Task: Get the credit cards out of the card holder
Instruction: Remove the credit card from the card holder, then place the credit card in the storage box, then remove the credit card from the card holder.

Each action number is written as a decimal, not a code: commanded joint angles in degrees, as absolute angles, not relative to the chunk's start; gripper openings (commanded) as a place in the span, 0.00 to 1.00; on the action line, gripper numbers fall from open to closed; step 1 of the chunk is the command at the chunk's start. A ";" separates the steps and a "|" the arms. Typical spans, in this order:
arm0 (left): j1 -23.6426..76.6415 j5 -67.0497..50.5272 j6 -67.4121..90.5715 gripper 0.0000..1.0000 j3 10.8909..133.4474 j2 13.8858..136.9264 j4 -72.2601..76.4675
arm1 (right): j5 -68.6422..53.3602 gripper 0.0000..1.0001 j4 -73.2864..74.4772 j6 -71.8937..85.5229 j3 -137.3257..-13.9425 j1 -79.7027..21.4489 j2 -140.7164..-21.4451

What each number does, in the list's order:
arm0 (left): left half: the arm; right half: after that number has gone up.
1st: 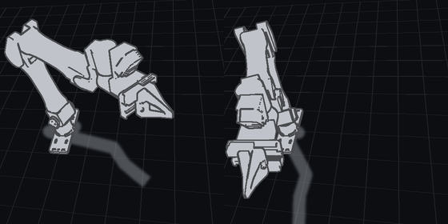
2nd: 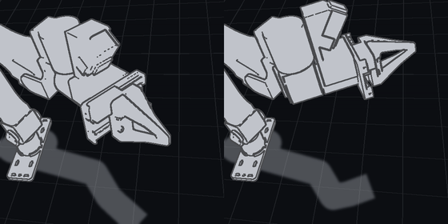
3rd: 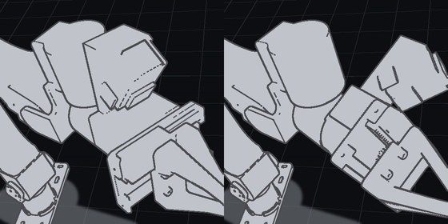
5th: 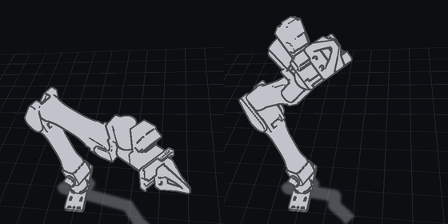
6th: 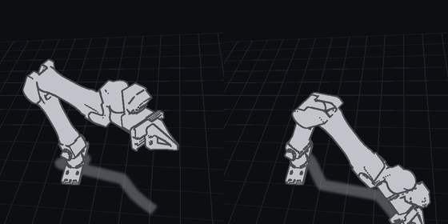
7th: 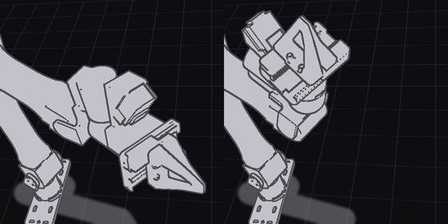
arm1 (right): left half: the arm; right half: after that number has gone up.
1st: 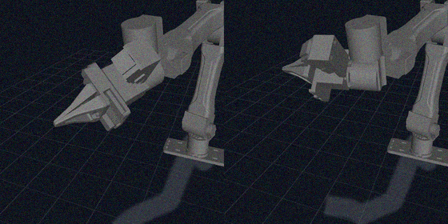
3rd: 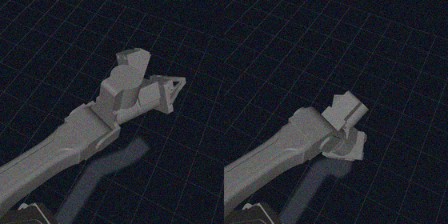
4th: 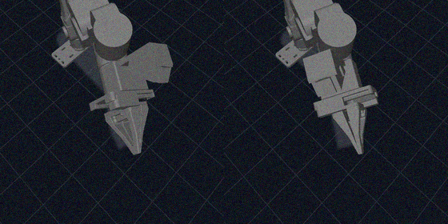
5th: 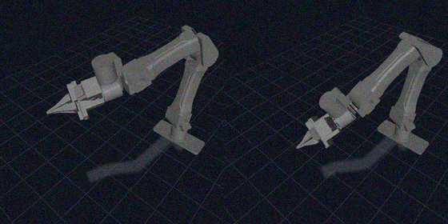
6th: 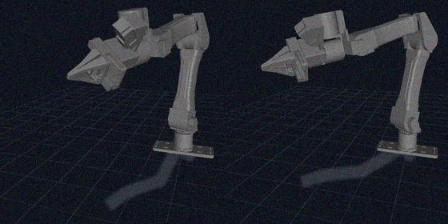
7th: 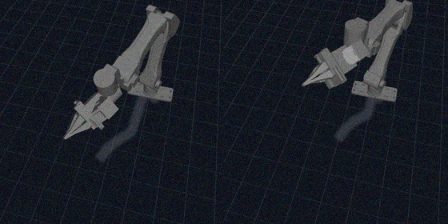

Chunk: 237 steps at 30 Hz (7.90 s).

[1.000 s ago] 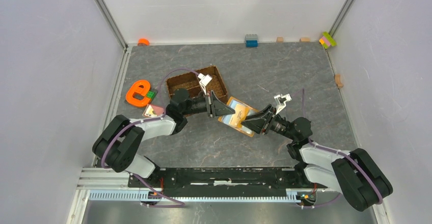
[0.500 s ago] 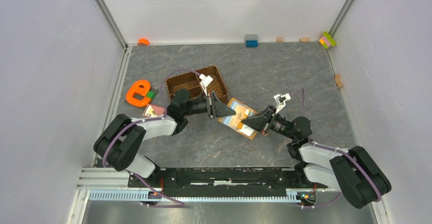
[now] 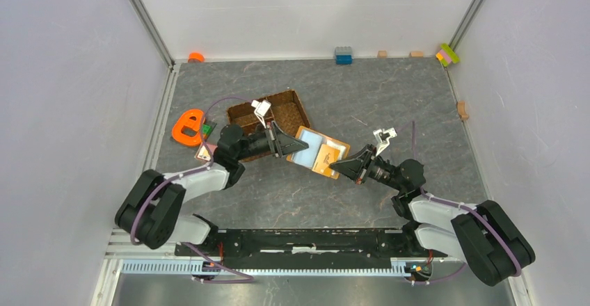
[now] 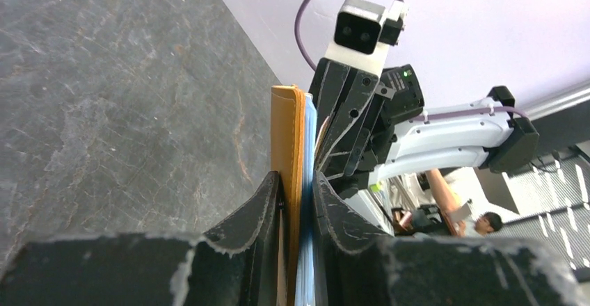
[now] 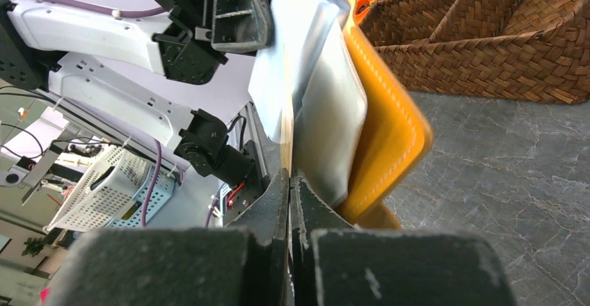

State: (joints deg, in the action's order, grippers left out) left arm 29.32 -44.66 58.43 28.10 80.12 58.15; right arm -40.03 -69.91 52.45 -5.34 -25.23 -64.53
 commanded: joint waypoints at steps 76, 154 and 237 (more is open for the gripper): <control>29.62 35.89 47.54 0.02 19.79 -3.74 -6.58 | 11.91 0.00 -0.49 -35.56 -84.07 -56.39 -111.84; 39.57 -26.90 34.47 0.14 34.80 65.08 23.08 | 5.85 0.87 -43.29 -0.09 -15.98 -61.63 -56.44; 52.82 -23.28 36.57 0.24 30.26 64.62 43.31 | 4.37 0.00 -48.65 20.27 -9.65 -49.36 -51.90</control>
